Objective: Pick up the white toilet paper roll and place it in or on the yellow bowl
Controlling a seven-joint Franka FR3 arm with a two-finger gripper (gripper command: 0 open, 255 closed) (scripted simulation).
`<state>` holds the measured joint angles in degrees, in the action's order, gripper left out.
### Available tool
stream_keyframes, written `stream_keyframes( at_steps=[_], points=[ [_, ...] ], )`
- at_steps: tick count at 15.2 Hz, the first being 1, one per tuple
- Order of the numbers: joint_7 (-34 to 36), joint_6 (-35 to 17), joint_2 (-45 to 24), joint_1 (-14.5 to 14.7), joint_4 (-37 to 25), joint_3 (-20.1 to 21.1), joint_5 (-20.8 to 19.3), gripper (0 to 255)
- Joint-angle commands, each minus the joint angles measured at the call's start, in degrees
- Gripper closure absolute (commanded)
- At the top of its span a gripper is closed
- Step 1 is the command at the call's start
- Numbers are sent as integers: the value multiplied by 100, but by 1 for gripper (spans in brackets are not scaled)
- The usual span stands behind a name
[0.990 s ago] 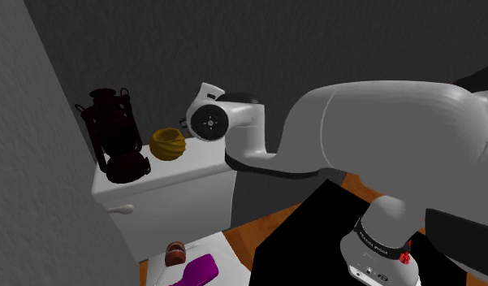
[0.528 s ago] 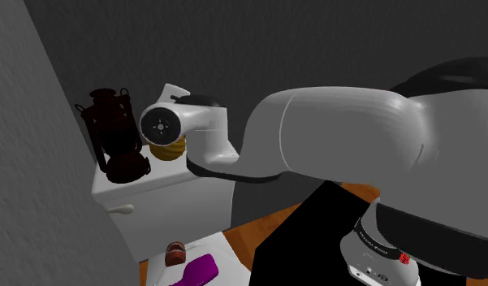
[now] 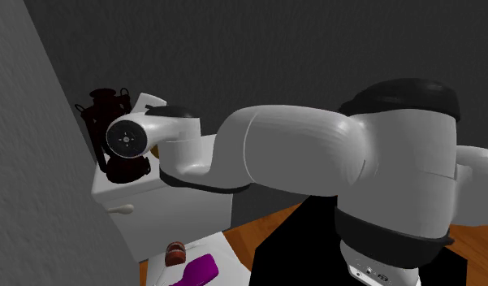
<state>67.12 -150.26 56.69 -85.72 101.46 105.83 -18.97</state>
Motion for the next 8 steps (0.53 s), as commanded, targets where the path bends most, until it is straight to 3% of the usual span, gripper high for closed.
stream_keyframes(
  at_steps=[1, 8],
  points=[
    [77, -55, 83, -21, 22, 43, 15, 255],
    [311, -215, 354, -101, 66, 190, 64, 255]
  ],
)
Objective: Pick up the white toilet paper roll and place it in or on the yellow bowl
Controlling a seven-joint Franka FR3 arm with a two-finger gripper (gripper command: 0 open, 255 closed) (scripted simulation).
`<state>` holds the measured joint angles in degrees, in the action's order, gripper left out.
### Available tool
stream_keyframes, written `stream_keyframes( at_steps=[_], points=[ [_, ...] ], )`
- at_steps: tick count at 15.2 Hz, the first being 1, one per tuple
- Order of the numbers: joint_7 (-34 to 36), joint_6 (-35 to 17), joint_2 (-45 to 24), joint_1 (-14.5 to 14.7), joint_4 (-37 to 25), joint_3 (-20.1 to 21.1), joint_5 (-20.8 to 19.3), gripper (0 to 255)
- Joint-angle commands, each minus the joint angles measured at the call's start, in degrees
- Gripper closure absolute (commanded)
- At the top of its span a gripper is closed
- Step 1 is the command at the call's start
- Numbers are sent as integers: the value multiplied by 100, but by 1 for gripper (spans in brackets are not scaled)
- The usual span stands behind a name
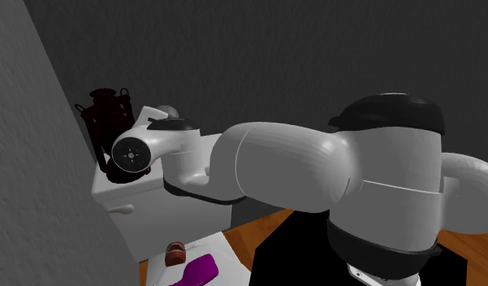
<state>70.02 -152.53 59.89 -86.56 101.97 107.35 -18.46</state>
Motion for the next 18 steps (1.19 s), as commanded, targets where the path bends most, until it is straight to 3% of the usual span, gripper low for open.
stream_keyframes(
  at_steps=[1, 6, 7, 12, 16, 18],
  points=[
    [21, 12, 33, -17, 15, 38, 13, 255],
    [21, 12, 33, -17, 15, 38, 12, 255],
    [16, 7, 28, -22, 15, 36, 10, 0],
    [21, 12, 33, -17, 15, 38, 12, 0],
    [52, 377, -209, 725, 352, -222, -36, 0],
    [52, 376, -209, 726, 353, -222, -35, 0]
  ],
)
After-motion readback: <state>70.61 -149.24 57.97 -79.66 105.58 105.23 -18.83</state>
